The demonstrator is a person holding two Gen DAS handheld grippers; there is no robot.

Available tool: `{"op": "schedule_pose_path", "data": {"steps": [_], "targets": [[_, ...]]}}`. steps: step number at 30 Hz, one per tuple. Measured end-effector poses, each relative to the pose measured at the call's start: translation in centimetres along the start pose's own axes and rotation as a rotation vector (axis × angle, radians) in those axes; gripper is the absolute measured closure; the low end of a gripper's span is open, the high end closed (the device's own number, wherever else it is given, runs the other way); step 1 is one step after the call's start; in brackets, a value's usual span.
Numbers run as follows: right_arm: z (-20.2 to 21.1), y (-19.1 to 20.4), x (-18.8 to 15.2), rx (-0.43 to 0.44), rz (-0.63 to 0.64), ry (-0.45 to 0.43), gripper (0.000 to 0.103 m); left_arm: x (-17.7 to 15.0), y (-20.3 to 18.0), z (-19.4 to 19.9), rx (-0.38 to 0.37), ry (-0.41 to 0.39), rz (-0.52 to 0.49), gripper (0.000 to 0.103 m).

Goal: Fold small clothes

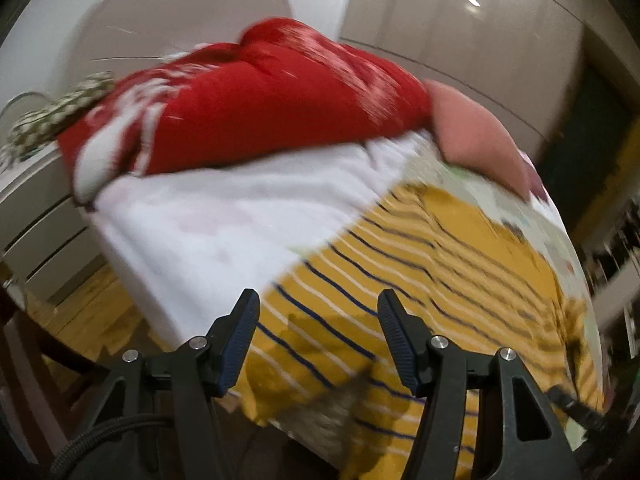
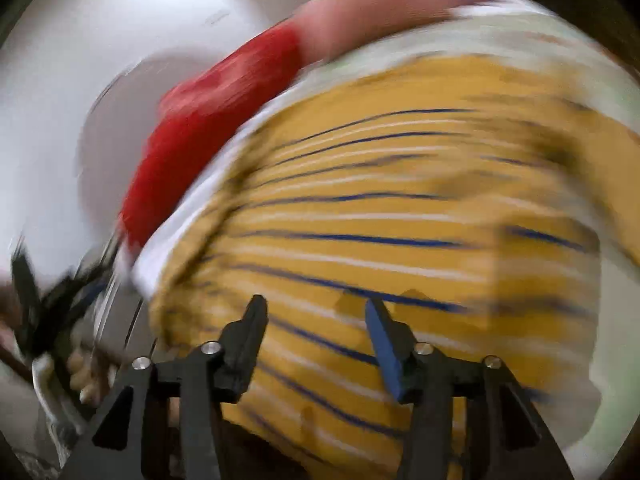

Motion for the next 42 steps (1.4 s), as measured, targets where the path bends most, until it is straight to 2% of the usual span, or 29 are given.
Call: {"op": "schedule_pose_path", "data": {"steps": [3,5,7,11,12,13,14,17,20,23,25,27,29,35,36,37,38,40,42], "targets": [[4.4,-7.7,-0.5,-0.104,-0.188,-0.083,0.044,-1.6,-2.9,-1.1,-0.045,0.055,-0.052,0.042],[5.7,-10.2,-0.9,-0.149,-0.252,-0.107,0.042,-2.6,-4.6,-1.6,-0.064,0.088,-0.081,0.042],[5.6,-10.3,-0.6,-0.114,-0.273,-0.120,0.042,-3.4,-6.1,-1.7,-0.083,0.110,-0.106,0.042],[2.4,-7.4,0.1,-0.033,-0.195,-0.086,0.042,-4.4,-8.4,-1.0,-0.103,0.129,-0.151,0.042],[1.7,-6.9,0.0,-0.025,-0.175,-0.073,0.053,-4.6,-9.0,-0.7,-0.100,0.130,-0.169,0.042],[0.6,-6.0,-0.3,-0.021,-0.146,-0.049,0.069,-4.6,-9.3,-0.5,-0.097,0.131,-0.178,0.042],[-0.4,-5.7,-0.6,-0.041,-0.124,-0.017,0.094,-4.7,-9.7,-0.4,-0.093,0.132,-0.188,0.042],[1.0,-5.7,-1.1,-0.064,-0.119,-0.048,0.095,-4.9,-10.5,0.2,-0.081,0.131,-0.210,0.042],[4.3,-8.2,-1.2,-0.113,-0.164,-0.095,0.098,-4.9,-11.1,0.3,-0.070,0.129,-0.225,0.042],[7.4,-11.1,-2.1,-0.131,-0.231,-0.137,0.097,-5.3,-12.0,-0.1,-0.080,0.145,-0.231,0.042],[9.6,-13.4,-2.3,-0.120,-0.324,-0.207,0.088,-5.8,-13.0,-0.2,-0.101,0.157,-0.242,0.042],[11.2,-15.3,-2.7,-0.139,-0.421,-0.262,0.047,-6.2,-14.1,-0.1,-0.118,0.165,-0.265,0.042],[12.7,-17.0,-2.7,-0.131,-0.509,-0.342,0.044,-6.6,-14.9,0.1,-0.130,0.170,-0.279,0.042],[13.0,-19.7,0.4,-0.137,-0.592,-0.442,0.043,-6.5,-15.2,0.5,-0.124,0.162,-0.279,0.042],[12.7,-20.3,1.0,-0.119,-0.615,-0.454,0.050,-6.3,-14.9,0.7,-0.120,0.157,-0.273,0.042],[12.6,-20.6,1.4,-0.109,-0.629,-0.460,0.063,-6.0,-14.6,0.9,-0.113,0.151,-0.263,0.042],[12.8,-21.2,2.0,-0.095,-0.634,-0.457,0.092,-5.8,-14.3,1.0,-0.109,0.148,-0.256,0.042],[14.6,-22.7,3.5,-0.100,-0.618,-0.482,0.095,-5.1,-13.3,1.3,-0.091,0.133,-0.232,0.042],[17.3,-23.8,4.8,-0.179,-0.569,-0.536,0.096,-4.5,-12.1,1.3,-0.074,0.122,-0.206,0.042]]}}
Point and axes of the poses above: each gripper's, at about its wrist camera, not at the fingertips, and z roughly against the way its jaws point, y to its left, x to its top, the point moved 8 cm from there along -z, roughly the way its jaws point, and after that the axes turned 3 degrees about -z, right-handed, at the moved point
